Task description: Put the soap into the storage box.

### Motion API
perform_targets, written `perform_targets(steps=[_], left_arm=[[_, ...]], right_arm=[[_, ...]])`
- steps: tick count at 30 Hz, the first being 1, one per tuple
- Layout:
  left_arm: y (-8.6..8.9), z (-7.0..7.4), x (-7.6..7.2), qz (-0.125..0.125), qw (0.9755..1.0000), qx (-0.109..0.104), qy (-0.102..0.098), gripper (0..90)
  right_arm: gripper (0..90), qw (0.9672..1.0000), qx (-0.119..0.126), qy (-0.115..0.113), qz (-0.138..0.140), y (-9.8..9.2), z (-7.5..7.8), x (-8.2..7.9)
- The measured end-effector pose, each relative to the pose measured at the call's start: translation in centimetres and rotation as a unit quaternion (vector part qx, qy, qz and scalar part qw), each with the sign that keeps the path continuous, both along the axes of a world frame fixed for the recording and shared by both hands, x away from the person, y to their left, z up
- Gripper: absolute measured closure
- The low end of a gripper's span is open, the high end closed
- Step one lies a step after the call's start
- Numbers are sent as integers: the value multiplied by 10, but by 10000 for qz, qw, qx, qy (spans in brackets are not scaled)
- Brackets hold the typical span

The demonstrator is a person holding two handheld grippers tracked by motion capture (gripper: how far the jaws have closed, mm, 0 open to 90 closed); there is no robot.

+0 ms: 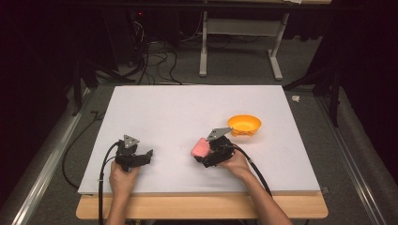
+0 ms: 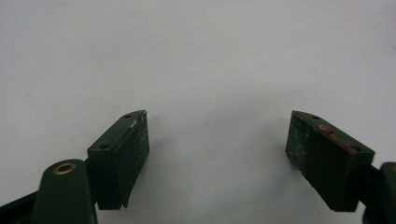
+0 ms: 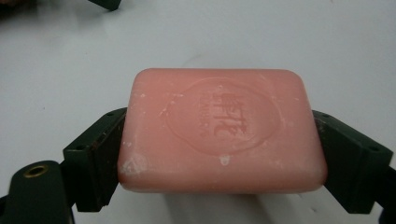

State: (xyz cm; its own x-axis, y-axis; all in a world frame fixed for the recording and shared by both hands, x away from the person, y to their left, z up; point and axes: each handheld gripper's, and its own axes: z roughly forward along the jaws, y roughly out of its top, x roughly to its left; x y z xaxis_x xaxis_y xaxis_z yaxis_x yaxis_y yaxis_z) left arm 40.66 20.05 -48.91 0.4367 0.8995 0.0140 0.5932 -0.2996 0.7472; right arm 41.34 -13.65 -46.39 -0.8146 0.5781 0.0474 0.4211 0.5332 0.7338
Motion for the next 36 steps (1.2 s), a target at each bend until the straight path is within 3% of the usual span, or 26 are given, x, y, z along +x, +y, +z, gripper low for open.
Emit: perform_targets(steps=[8,15,22,36], left_arm=[[0,0,0,0,10000,-4,4,219],[0,0,0,2,10000,11,-7,218],[0,0,0,6,10000,8,-4,217],[0,0,0,2,10000,5,3,218]], right_arm=[[135,9997,107,78,-190,-15,5,-6],[135,9994,192,-102,-251,-25,13,-13],[135,9977,302,-84,-598,-41,16,-21],[135,9942,339,-116,-1012,-66,19,-35]])
